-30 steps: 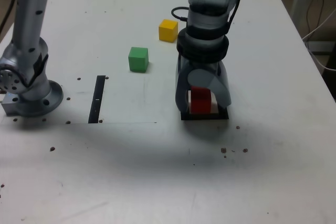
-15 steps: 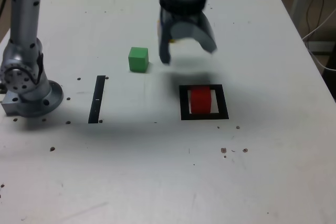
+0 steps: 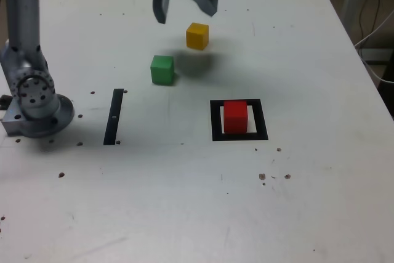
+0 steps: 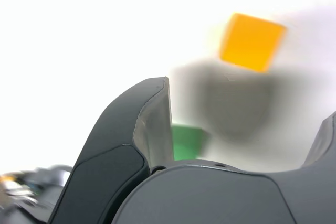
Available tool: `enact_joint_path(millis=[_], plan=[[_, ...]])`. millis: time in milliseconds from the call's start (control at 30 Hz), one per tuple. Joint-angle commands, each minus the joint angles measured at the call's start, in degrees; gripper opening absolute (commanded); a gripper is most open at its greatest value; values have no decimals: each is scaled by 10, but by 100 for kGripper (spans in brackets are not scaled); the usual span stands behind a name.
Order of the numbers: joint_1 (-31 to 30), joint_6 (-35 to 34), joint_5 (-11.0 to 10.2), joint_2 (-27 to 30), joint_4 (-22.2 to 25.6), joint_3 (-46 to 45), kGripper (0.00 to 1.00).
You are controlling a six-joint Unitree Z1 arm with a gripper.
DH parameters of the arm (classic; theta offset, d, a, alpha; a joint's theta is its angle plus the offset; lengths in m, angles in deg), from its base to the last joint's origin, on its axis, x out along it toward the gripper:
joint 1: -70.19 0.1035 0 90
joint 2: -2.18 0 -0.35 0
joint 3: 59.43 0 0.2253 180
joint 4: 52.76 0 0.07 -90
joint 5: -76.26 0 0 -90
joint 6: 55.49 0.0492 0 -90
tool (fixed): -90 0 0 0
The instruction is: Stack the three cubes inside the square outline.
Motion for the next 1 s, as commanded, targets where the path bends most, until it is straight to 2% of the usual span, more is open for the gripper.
enact_joint_path(millis=[0, 133, 600, 800, 967], plan=[[8, 35, -6, -17, -8, 1, 99], [12, 40, -14, -45, -25, 4, 98], [14, 56, -10, -85, -66, 1, 88], [15, 56, 4, -93, -82, -5, 76], [15, 55, 6, -99, -87, -4, 68]])
